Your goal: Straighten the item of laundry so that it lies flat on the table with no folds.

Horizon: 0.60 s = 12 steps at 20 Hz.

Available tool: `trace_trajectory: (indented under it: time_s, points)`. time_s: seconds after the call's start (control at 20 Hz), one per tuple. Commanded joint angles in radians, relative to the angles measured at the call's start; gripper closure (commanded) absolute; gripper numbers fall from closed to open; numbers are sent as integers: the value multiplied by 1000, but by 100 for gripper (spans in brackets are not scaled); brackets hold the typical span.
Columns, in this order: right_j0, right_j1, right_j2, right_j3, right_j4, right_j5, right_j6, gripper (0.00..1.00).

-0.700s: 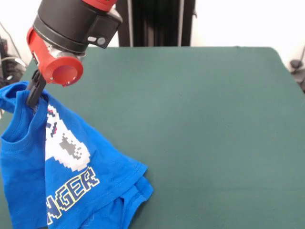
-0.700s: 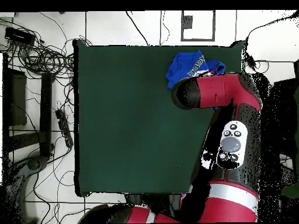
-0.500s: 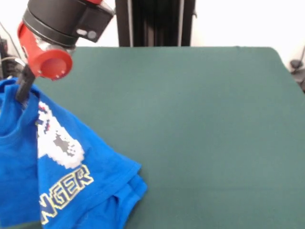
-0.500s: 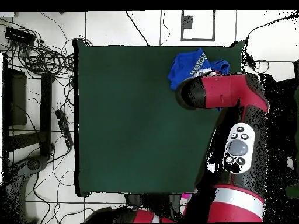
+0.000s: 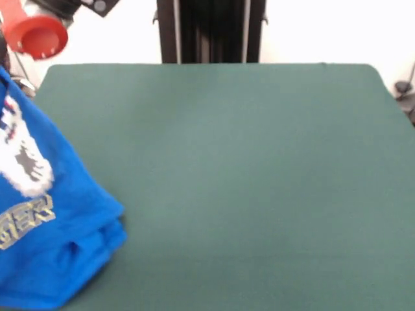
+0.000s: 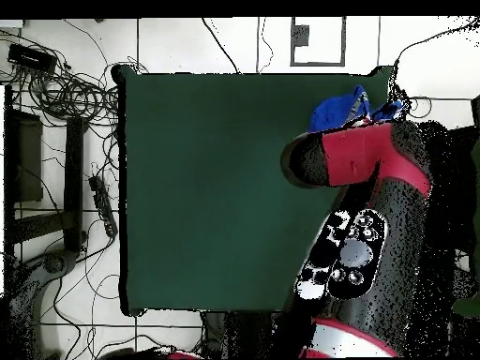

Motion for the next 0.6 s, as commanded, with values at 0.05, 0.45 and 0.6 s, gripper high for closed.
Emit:
trace_trajectory:
  time_s: [0.05,0.45,0.6]
  points:
    - [179,140,-204,-54,-134,-14,442,100]
    - [346,223,-443,-99,-281,163,544,100]
    - [398,245,-525,-102,-292,273,593,100]
